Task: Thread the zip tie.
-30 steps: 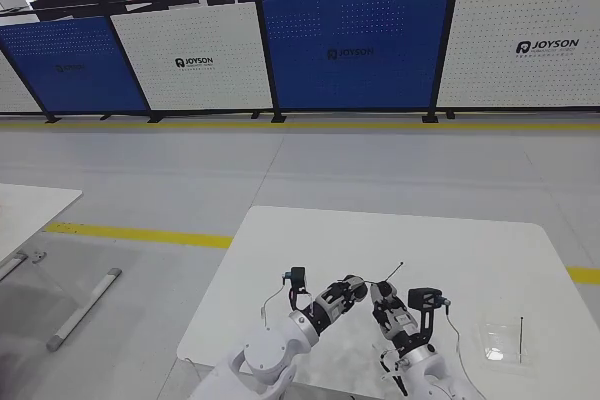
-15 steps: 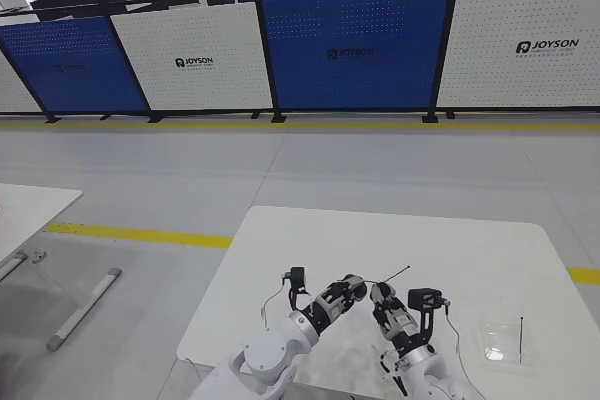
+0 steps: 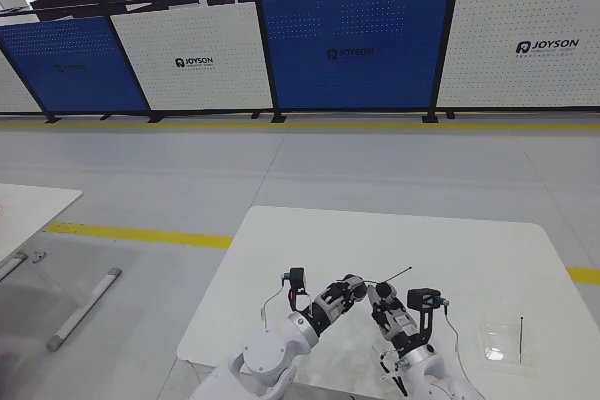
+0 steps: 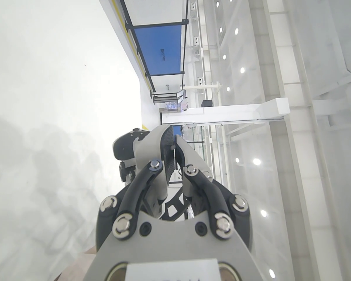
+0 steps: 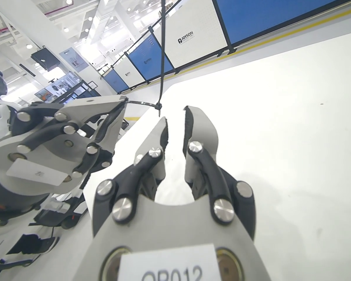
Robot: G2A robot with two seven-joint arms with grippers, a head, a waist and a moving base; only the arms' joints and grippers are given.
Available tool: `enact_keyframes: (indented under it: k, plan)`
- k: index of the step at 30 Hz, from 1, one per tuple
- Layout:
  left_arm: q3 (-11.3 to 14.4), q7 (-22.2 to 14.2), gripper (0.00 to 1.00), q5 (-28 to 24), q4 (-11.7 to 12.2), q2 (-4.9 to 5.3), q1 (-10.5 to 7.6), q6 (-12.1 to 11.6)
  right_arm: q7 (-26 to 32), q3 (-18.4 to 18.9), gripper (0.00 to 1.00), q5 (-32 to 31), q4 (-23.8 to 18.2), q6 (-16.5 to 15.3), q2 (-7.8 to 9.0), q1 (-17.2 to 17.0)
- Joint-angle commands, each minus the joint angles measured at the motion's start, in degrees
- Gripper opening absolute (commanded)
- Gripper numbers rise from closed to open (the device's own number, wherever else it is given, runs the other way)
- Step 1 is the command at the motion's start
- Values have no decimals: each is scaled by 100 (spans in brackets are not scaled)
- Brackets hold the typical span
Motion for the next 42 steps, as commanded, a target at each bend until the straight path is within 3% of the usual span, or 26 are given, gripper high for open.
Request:
enact_keyframes:
  k: [1,15,16,18,38,40,42]
  plan:
    - [9,13,0,5,-8,-1,-3,10,-8,10,25,-3,-27,11,-1,-11]
    - [43,57,0,77,-19,-1,-11,46,-10,67,24,-23,-144,-11,-1,-53]
    - [45,59,0,83,-20,-1,-10,47,-9,68,20,-23,-146,-10,-2,-53]
    - [47,65,0,88,-20,-1,-10,51,-29,68,0,-25,-137,15,-6,-46]
    - [35,83,0,31,5,-2,-7,-14,27,21,0,-32,70,-51,-34,13]
    - [27,79,0,29,9,0,-3,-19,48,24,13,-30,88,-68,-34,24]
    - [29,75,0,31,23,0,-2,-23,36,31,15,-17,81,-83,-36,24]
